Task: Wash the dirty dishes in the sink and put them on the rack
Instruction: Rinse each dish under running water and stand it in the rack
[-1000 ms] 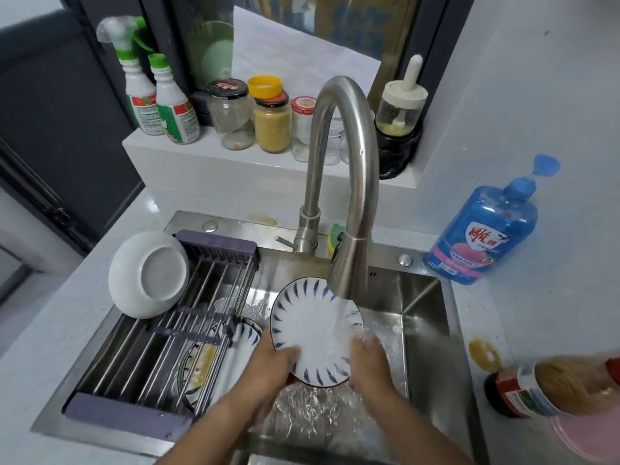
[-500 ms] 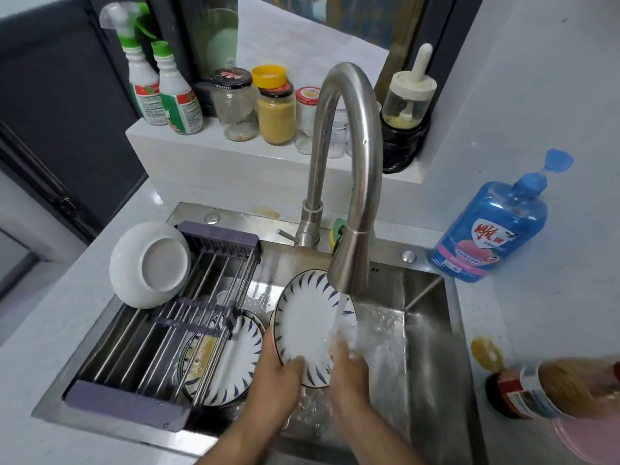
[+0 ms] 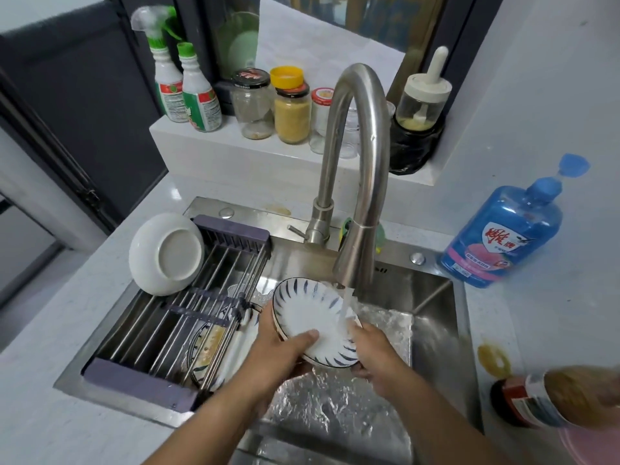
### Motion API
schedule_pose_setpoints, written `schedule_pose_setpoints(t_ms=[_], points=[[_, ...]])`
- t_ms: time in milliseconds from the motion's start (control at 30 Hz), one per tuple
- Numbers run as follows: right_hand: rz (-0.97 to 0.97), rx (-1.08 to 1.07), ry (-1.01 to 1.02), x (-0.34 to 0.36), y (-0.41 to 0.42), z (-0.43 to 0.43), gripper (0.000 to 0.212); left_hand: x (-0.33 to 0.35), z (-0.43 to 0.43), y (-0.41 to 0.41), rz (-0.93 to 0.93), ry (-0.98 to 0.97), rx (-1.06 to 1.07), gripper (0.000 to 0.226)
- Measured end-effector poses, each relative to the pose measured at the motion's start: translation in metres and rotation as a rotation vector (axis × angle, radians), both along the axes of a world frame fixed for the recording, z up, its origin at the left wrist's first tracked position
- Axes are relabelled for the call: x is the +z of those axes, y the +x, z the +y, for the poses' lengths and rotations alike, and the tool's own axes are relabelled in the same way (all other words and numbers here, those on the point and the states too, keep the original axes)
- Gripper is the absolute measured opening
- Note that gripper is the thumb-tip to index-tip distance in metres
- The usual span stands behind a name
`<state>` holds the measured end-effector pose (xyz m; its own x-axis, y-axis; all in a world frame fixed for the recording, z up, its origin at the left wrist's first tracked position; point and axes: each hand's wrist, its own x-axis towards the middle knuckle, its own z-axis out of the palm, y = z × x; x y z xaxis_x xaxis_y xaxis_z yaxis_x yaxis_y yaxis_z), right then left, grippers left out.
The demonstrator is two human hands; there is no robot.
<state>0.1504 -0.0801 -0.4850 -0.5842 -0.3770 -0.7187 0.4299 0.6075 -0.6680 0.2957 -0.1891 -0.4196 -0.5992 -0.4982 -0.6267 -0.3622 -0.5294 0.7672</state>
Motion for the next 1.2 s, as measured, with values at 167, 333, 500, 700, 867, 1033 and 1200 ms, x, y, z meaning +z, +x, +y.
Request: schedule_pose_setpoints(t_ms=[167,333,500,700,867,1033,1200], points=[[-0.096,-0.021,-0.053,0.010,0.009,0.011,0.020,0.005,-0.001,-0.006,-0.069,-0.162,-0.036,0.050],[-0.181,0.021,-0.097,0.027,-0.011,0.017,0.010,0.029,-0.027,-0.009,-0.157,-0.002,-0.139,0.019],[-0.021,0.010,-0.042,0.042,-0.023,0.019,0.025,0.005,-0.022,0.005,-0.186,-0.592,-0.610,0.047],[0.050,0.004,0.073,0.061,-0.023,0.000,0.027,-0.041,-0.009,-0.002,0.027,-1.182,-0.791,0.051],[0.107,-0.022,0.135,0.067,-0.023,-0.019,0.040,-0.041,-0.013,-0.002,0.075,-0.885,-0.608,0.033],[0.371,0.072,0.213,0.061,-0.012,-0.020,0.042,-0.030,-0.012,-0.006,0.164,-0.159,-0.371,0.038],[0.623,0.110,0.272,0.047,-0.003,-0.008,0.039,-0.032,-0.012,-0.005,0.158,0.139,-0.257,0.047]])
